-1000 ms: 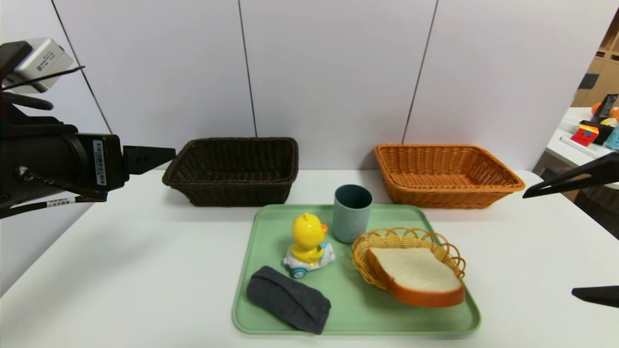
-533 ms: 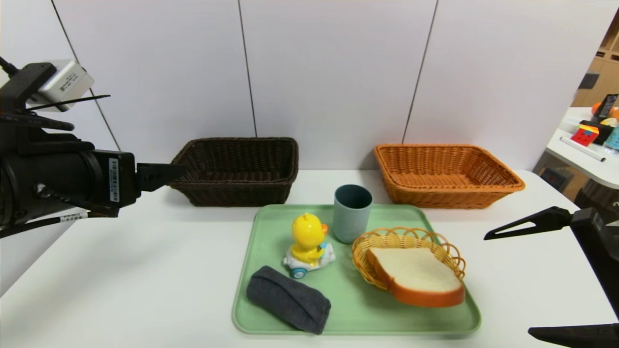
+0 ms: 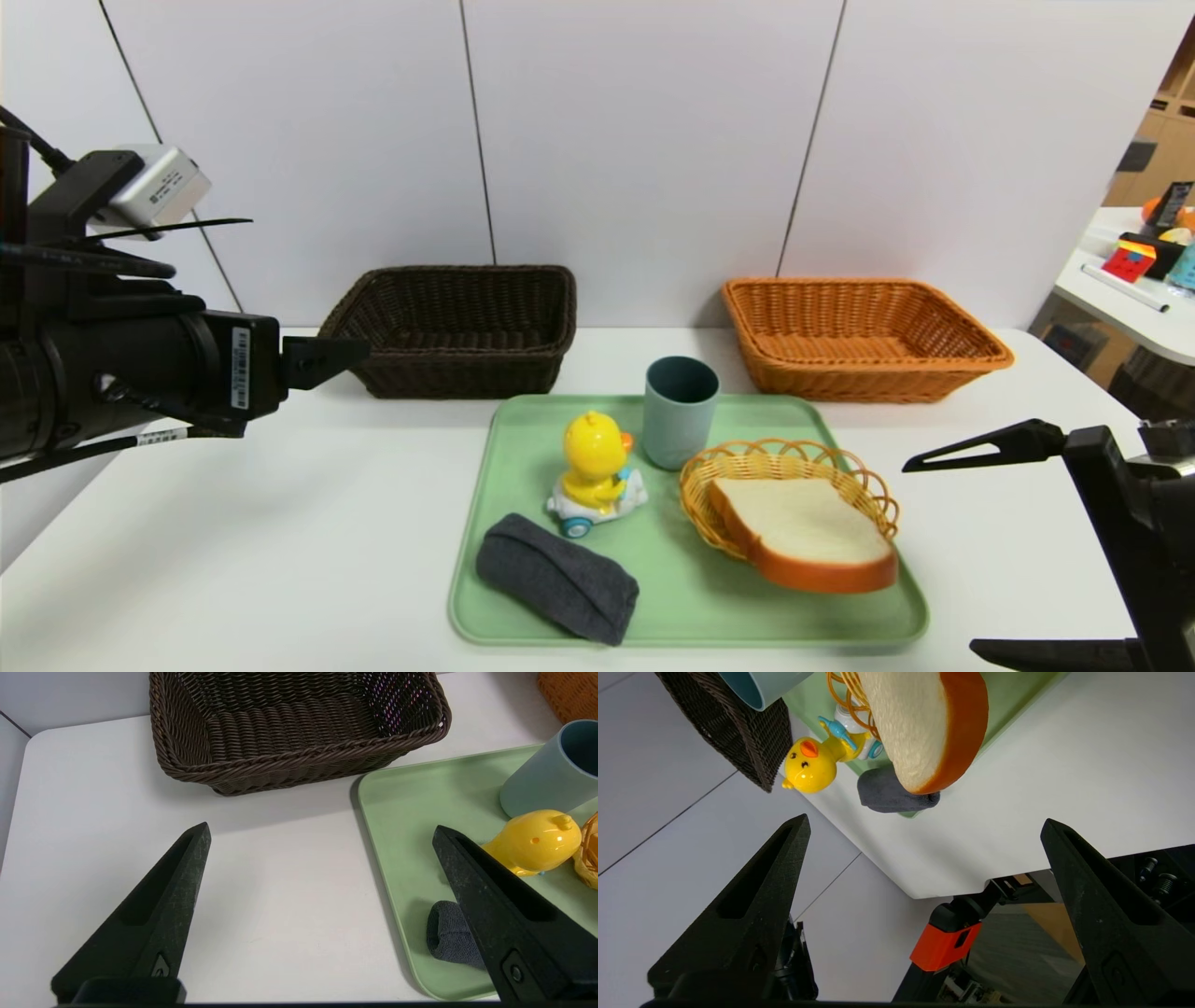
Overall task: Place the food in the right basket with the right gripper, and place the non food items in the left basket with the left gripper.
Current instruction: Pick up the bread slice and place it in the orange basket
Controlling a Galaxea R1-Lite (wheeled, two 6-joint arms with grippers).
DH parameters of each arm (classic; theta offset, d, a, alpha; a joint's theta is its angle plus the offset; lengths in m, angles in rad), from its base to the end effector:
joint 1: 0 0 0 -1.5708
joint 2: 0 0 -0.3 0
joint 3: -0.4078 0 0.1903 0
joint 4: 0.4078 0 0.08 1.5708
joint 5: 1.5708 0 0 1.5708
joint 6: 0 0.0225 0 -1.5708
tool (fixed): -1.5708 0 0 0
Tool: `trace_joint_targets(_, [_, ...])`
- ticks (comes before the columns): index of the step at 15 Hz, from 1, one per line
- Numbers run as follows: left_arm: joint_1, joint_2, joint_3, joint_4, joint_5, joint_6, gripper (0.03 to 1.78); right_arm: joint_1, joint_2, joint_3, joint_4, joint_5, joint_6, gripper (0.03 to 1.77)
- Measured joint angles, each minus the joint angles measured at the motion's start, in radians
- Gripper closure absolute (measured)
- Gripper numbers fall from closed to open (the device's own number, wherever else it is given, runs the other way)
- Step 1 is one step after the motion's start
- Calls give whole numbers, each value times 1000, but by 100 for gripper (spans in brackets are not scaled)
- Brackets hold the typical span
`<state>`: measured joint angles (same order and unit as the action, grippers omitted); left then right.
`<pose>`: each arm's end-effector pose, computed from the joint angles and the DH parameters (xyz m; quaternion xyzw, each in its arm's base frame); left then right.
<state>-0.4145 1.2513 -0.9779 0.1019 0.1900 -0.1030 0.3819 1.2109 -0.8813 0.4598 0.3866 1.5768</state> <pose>0.1750 -0.0724 0.2729 0.0052 0.1835 -0.1007 0.9778 0.1407 0.0657 0.2241 0.6076 0.5165 -0.0288 0.6027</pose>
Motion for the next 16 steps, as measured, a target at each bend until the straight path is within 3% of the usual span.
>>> trace_joint_targets(11, [-1, 2, 57, -1, 0, -49, 12, 18, -37, 413, -671, 7, 33, 10])
trace_joint_targets(16, [-2, 12, 73, -1, 0, -49, 12, 16, 52, 461, -806, 7, 57, 10])
